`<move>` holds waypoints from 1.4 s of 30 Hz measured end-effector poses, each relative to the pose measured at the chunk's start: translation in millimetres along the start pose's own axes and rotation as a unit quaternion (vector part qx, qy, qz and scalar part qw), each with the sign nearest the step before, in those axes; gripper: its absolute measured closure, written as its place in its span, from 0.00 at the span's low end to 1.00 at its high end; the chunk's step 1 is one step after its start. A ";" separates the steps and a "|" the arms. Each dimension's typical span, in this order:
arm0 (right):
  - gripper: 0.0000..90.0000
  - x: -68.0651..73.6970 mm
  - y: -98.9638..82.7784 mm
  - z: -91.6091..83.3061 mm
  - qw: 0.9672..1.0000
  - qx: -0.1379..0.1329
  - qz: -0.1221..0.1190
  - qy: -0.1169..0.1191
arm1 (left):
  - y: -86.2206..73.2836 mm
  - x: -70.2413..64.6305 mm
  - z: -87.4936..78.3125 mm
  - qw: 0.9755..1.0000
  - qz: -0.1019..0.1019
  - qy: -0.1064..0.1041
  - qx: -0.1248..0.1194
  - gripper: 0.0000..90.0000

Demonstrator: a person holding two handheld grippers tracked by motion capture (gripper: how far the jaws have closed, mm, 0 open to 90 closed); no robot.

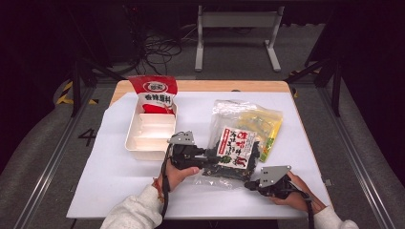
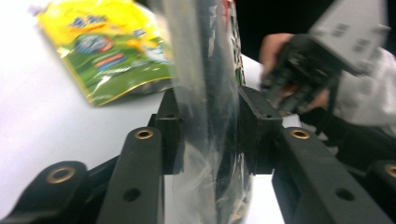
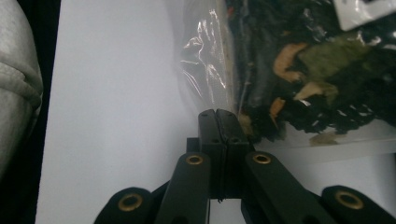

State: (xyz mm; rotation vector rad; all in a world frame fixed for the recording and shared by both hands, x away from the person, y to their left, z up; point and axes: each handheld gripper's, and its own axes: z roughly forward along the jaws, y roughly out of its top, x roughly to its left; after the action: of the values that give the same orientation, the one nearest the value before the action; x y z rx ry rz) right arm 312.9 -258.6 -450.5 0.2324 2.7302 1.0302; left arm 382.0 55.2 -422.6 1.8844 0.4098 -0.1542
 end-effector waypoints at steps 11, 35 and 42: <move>0.76 -5.6 -1.9 -16.4 0.998 -0.036 0.044 -0.037 | 1.4 -14.1 -22.8 0.998 0.038 0.043 -0.026 0.78; 0.57 -13.5 -1.1 -22.6 0.988 -0.073 0.116 -0.076 | 18.7 -17.9 -123.5 0.979 0.095 0.148 -0.103 0.78; 0.54 -12.9 1.7 -20.6 0.987 -0.074 0.116 -0.080 | 18.4 -17.8 -148.6 0.972 0.105 0.174 -0.116 0.78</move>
State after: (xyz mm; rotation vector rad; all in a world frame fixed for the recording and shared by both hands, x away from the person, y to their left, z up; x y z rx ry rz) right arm 320.2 -273.3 -432.4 0.5926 2.5115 1.2111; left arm 358.1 184.8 -349.3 1.7091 0.4401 0.3586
